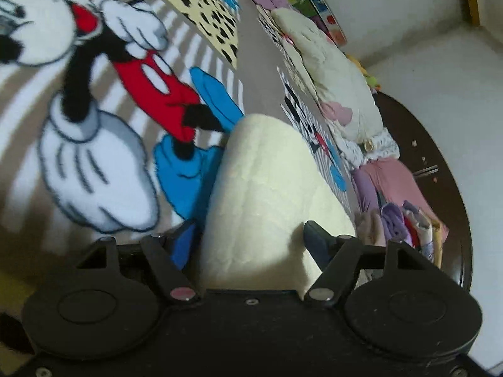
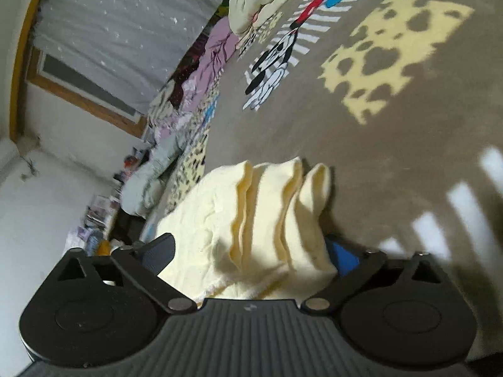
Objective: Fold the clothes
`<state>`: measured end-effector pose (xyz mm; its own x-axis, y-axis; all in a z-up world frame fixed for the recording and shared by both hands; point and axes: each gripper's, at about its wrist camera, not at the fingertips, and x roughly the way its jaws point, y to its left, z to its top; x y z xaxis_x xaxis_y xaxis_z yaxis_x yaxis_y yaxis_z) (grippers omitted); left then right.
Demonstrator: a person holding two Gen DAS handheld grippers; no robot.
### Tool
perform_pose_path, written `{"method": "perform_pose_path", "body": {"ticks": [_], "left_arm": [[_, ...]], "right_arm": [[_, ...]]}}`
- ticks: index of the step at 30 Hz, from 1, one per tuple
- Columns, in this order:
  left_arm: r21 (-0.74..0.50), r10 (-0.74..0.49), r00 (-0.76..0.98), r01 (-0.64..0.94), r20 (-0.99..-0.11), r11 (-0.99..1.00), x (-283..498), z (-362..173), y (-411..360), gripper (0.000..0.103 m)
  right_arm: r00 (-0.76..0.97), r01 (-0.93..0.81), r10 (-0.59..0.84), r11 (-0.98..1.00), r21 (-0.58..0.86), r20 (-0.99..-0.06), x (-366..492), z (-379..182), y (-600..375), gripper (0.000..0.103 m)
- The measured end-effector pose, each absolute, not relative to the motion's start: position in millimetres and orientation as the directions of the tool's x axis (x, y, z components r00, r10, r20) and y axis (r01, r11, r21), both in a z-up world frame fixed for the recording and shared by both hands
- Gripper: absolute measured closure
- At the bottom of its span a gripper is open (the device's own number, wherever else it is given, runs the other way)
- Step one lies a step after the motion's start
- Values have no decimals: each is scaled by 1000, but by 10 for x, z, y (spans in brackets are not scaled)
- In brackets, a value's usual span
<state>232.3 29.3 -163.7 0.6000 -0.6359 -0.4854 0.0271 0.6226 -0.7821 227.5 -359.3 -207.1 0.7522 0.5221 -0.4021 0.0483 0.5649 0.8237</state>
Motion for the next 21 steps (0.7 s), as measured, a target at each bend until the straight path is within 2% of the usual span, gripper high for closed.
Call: {"method": "perform_pose_path", "body": {"ticks": [1,2,5,8,12,21], "left_arm": [[-778,-634,597,26,-491,627,2325,-1631,269,34],[-777,-634,591,19,-498,629,2323,-1630,251,45],[-778,-630,589,3,-506,628,2282,-1623,225,60],[-799,-637,601,-4,-483,601,2188,-1550,203,65],[-811,-668,596,46,-447,584,2122,-1330,-10,66],[-883,-796,547,198,-260,425,2582,-448,-1083,66]], "right_arm": [[747,45,522,578,815,-412,2294,-2063,-3537,31],[742,39,529,580,814,-412,2305,-2068,-3494,62],[743,28,536,573,819,-401,2318,-2087,-3416,64],[755,-14,547,566,824,-363,2234,-1995,-3472,68],[777,-74,550,563,823,-306,2072,-1749,-3698,68],[885,-157,449,539,828,-125,1751,-931,-4964,68]]}}
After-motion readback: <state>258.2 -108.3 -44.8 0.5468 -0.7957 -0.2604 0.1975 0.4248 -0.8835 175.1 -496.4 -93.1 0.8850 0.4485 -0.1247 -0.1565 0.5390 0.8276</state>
